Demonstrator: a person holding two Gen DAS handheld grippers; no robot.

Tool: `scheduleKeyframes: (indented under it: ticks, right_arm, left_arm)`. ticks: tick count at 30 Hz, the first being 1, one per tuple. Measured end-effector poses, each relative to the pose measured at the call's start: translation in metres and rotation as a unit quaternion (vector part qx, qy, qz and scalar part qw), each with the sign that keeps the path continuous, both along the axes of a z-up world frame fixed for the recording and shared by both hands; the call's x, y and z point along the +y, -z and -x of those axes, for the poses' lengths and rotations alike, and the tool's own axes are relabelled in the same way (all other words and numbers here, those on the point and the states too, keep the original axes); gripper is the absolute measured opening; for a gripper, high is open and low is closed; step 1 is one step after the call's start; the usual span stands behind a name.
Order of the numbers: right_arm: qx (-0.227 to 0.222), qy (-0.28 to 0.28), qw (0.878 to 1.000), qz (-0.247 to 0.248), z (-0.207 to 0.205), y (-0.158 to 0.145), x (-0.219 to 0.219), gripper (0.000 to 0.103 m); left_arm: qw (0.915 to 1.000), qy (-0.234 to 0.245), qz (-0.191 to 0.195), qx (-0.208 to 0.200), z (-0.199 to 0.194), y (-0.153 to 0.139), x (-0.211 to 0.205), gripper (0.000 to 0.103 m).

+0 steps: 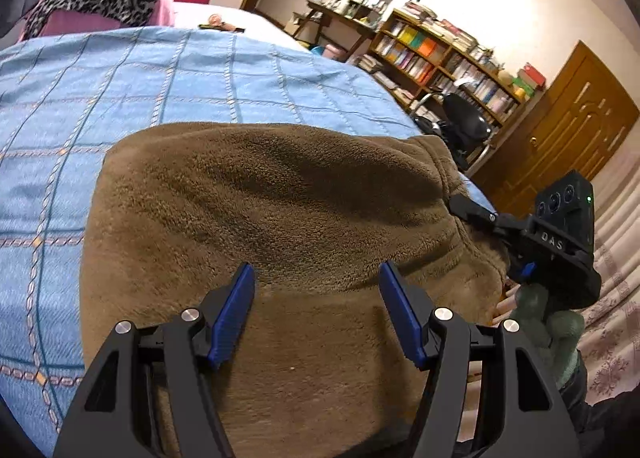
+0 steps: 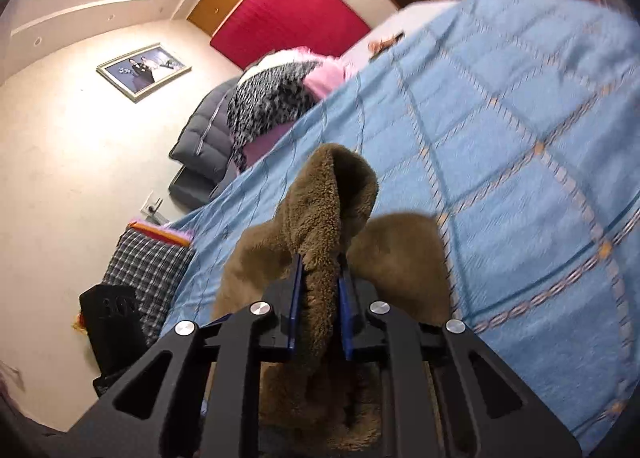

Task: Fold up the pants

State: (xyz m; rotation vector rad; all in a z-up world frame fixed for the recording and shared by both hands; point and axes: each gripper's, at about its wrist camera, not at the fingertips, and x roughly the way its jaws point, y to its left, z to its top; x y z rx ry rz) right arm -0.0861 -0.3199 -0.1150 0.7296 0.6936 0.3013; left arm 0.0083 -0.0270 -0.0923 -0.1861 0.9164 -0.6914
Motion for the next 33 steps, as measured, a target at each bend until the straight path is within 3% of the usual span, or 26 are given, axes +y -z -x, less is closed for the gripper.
scheduleKeyframes:
  ticks: [8, 10, 15, 22, 28, 33]
  right_arm:
    - [0.066, 0.015, 0.998, 0.012, -0.005, 0.055, -0.009, 0.011]
    - [0.056, 0.022, 0.998, 0.036, -0.002, 0.048, -0.006, 0.011]
    - [0.013, 0.047, 0.990, 0.132, -0.002, 0.006, 0.007, 0.035]
    - [-0.014, 0.005, 0.985, 0.170, -0.024, -0.016, 0.055, 0.036]
    - [0.039, 0.011, 0.984, 0.176, -0.052, 0.021, 0.056, 0.036]
    - [0.045, 0.008, 0.983, 0.180, -0.059, 0.052, 0.051, 0.035]
  left_arm:
    - [0.9989, 0.017, -0.043, -0.006, 0.004, 0.029, -0.007, 0.065]
    - [0.9990, 0.017, -0.040, -0.002, 0.005, 0.026, -0.006, 0.065]
    - [0.9999, -0.010, -0.009, 0.008, -0.007, 0.011, 0.004, 0.066]
    - [0.9966, -0.082, -0.002, 0.001, -0.043, -0.004, 0.022, 0.066]
    - [0.9943, -0.105, 0.004, 0.015, -0.068, 0.010, 0.025, 0.066]
    - [0.9950, -0.099, -0.003, 0.005, -0.070, 0.028, 0.021, 0.066]
